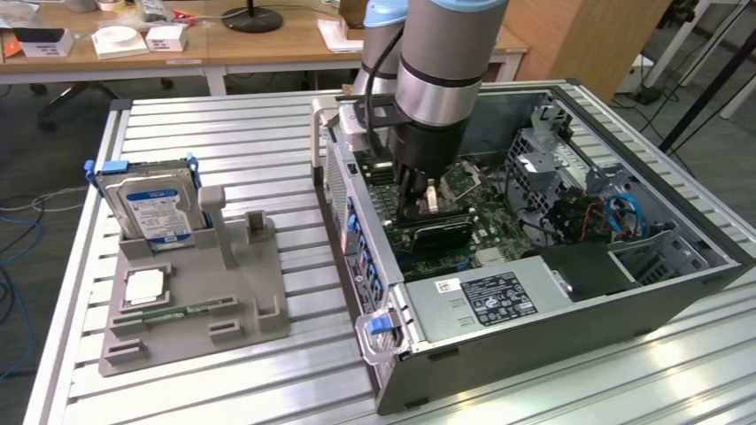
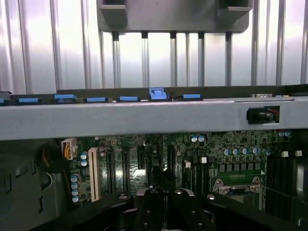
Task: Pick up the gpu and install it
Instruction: 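Press down on the gpu until it lock into place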
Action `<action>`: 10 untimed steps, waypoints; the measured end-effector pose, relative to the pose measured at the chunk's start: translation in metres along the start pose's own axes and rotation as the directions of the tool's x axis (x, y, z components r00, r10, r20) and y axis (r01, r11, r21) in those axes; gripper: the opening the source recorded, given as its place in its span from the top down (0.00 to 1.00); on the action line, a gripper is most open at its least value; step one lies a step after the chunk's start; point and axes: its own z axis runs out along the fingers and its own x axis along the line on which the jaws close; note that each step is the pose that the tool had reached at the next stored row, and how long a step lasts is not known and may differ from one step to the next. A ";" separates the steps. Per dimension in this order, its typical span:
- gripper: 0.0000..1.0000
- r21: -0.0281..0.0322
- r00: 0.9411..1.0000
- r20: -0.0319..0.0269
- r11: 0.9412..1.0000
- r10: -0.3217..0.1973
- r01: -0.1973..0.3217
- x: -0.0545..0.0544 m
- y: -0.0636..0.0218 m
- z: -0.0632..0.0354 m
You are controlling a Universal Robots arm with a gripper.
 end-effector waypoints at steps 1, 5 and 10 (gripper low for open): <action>0.89 0.000 1.000 0.000 1.000 0.000 0.000 0.000 0.0012 -0.0015; 0.89 -0.001 1.000 0.003 1.000 0.002 -0.002 0.000 0.0049 -0.0063; 0.89 -0.001 1.000 0.005 1.000 0.004 -0.004 0.000 0.0145 -0.0086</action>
